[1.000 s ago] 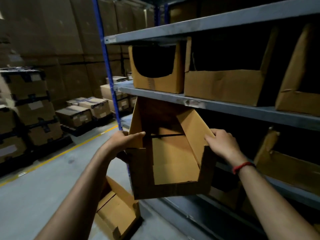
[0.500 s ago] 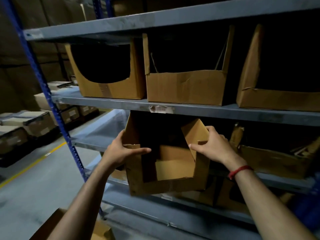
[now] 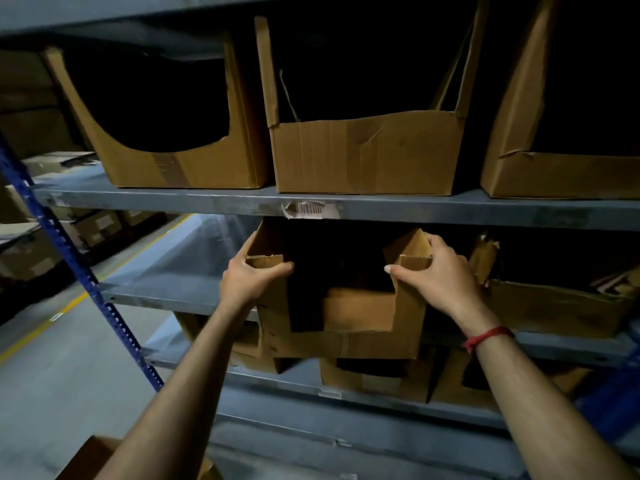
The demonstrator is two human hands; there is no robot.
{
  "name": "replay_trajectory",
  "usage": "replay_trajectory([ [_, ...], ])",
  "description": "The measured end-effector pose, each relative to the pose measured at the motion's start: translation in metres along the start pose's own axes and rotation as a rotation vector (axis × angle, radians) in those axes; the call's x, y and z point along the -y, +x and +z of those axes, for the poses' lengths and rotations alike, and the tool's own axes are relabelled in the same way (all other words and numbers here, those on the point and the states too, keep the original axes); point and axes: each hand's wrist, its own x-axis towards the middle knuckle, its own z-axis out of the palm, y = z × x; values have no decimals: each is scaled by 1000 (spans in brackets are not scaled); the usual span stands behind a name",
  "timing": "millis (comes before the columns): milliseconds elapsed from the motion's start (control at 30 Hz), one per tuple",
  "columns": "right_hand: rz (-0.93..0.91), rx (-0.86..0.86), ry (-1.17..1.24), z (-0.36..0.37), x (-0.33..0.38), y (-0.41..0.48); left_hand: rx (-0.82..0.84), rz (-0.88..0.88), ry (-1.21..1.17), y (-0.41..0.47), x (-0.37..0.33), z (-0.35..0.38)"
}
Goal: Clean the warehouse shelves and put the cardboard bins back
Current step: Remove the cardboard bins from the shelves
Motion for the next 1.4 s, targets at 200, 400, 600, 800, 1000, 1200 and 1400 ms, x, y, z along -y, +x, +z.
replay_trajectory([
  [200, 22, -158, 171, 24, -17, 15, 4, -8, -90, 27, 2, 23],
  [400, 74, -209, 166, 28, -20, 33, 38, -47, -121, 67, -4, 42],
  [600, 173, -253, 176, 33, -28, 47, 110, -29, -208, 100, 4, 70],
  [800, 316, -249, 147, 42, -41, 70, 155, -49, -278, 119, 9, 85],
  [1000, 340, -310, 307, 51, -41, 67, 170, 46, -306, 123, 20, 92],
  [1200, 244, -379, 424, 57, -38, 58, 124, 50, -287, 122, 35, 97],
  [1400, 240, -367, 435, 60, -43, 58, 119, 0, -310, 115, 30, 93],
])
